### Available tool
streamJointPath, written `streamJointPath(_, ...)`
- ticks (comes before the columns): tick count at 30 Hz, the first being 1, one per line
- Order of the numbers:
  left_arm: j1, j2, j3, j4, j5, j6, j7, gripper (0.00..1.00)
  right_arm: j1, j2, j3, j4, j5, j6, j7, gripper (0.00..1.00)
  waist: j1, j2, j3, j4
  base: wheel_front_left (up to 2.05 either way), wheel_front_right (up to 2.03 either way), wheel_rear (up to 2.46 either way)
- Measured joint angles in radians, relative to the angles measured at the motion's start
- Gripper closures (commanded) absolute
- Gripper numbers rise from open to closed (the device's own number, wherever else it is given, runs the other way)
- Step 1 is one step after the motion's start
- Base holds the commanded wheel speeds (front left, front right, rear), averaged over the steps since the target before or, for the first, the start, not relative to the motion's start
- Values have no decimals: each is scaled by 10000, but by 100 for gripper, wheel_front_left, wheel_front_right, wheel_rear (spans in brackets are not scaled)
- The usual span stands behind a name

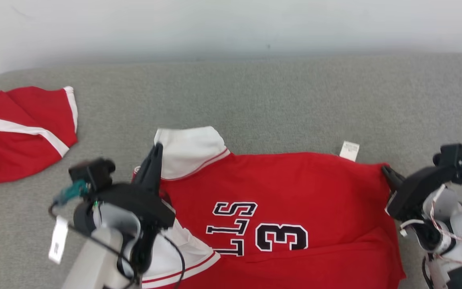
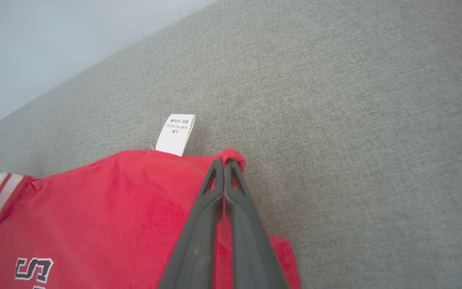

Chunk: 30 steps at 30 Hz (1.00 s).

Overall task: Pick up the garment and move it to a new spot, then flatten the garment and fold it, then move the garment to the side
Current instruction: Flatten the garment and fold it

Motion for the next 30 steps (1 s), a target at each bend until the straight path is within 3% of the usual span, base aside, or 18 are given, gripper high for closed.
streamJointPath(13,2882,63,165,-1139,-184,213,-163,100,1421,-464,-48,-313,-79,73,140,100,0,0,-917,525,0,0,0)
streamJointPath(30,4096,88,219,-2077,-545,635,98,100,2014,-1070,451,-1317,-953,69,405,100,2,0,-1119,806,0,0,0)
